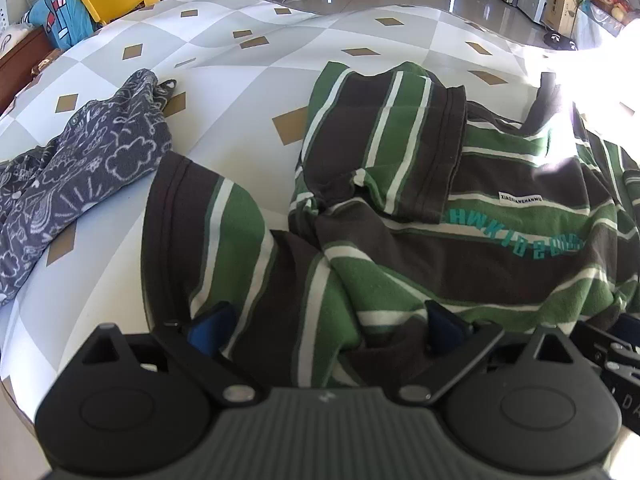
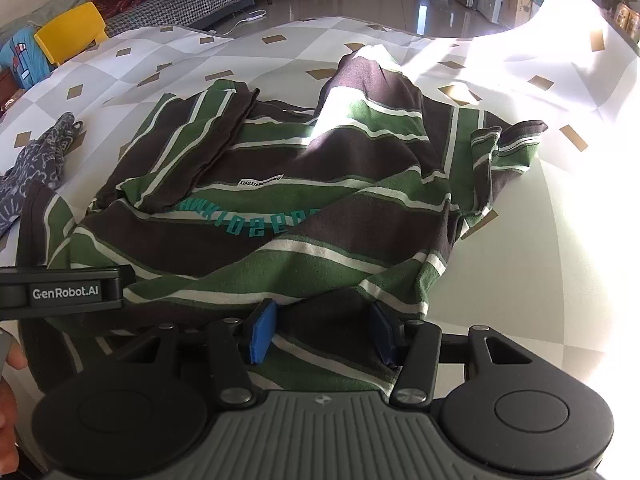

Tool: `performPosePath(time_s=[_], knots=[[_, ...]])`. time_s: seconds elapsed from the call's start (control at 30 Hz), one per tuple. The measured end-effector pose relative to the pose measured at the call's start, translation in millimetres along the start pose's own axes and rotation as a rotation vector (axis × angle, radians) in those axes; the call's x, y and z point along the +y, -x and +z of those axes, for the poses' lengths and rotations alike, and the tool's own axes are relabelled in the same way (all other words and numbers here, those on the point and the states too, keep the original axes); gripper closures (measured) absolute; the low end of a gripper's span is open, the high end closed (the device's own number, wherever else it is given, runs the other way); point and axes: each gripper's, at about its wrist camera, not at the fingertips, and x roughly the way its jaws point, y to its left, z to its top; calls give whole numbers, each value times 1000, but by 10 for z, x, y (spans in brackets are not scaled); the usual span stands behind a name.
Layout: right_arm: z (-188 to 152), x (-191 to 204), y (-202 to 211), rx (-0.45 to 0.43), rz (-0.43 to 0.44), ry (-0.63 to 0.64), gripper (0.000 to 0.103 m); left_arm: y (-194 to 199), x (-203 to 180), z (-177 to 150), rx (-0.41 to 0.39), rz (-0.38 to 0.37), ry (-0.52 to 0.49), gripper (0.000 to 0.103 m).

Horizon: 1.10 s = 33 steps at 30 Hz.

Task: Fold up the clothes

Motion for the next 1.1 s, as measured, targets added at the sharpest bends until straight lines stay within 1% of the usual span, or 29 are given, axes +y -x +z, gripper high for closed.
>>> performPosePath(time_s=[0.13,0.23,0.53,0.73,1.1], knots=[[-40,30,4,-19,-34,10,52,18,-10,-81,-9,-10,10,0],[-67,5,21,-32,-52,-14,52,43,-22,-138,-8,-21,15,0],[-131,-86,60,-59,-110,-76,50,180,-155,-347,-18,-43,-14,0],[-159,-152,72,-68,-138,-109,50,243,-213,-448,-24,-55,-31,0],[-178,-198,73,-79,-173,-141,49,306,-267,-537,-32,-75,-56,0]])
